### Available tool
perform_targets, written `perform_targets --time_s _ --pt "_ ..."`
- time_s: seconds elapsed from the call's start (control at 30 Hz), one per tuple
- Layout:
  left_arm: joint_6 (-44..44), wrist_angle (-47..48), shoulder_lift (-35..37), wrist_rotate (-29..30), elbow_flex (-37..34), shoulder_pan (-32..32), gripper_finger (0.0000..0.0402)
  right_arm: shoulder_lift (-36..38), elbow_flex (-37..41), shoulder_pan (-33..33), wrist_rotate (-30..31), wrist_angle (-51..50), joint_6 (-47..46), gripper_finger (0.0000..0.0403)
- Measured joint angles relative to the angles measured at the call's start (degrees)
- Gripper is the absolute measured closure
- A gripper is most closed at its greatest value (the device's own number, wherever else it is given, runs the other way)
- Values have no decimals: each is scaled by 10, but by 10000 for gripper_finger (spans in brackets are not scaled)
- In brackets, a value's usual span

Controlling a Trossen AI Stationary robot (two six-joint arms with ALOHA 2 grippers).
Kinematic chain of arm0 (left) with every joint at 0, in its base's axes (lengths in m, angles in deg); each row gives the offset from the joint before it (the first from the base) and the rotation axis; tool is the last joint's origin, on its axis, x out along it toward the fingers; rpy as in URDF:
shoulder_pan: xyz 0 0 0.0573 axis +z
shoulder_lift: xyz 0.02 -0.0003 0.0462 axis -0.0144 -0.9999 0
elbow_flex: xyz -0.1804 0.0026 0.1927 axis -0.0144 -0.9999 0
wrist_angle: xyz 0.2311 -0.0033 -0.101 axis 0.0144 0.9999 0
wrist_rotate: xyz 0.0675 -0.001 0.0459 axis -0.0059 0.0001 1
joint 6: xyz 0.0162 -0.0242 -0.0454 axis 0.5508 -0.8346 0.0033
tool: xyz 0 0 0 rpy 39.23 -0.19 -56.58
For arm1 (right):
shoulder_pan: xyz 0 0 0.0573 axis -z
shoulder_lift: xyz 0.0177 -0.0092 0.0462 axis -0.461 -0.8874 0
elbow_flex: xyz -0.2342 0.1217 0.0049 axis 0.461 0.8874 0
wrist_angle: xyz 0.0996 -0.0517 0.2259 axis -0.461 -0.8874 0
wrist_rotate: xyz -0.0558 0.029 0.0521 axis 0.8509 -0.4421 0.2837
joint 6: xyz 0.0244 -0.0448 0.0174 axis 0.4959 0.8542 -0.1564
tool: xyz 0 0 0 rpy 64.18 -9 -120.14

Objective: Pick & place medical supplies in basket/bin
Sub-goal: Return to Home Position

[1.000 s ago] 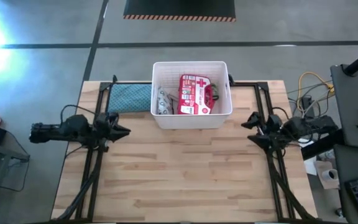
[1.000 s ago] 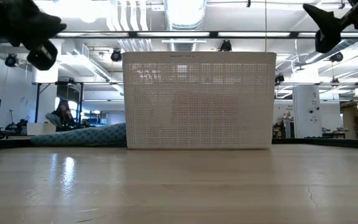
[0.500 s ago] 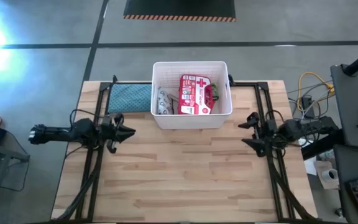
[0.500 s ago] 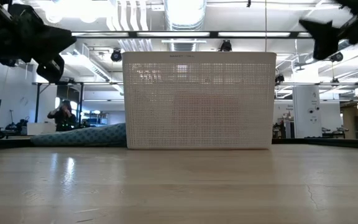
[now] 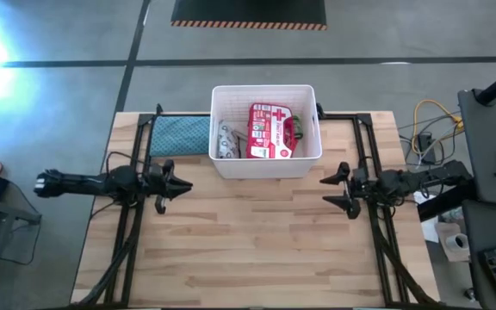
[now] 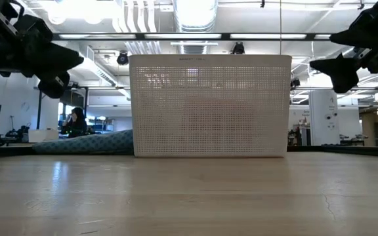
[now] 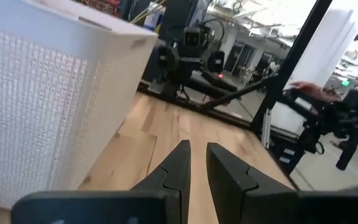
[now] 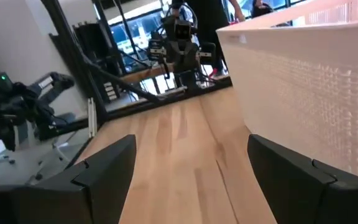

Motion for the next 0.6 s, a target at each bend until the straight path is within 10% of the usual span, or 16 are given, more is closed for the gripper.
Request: perform_targets --time_s 0.6 --pt "0 1 -107 -1 0 0 368 29 0 104 -33 15 67 106"
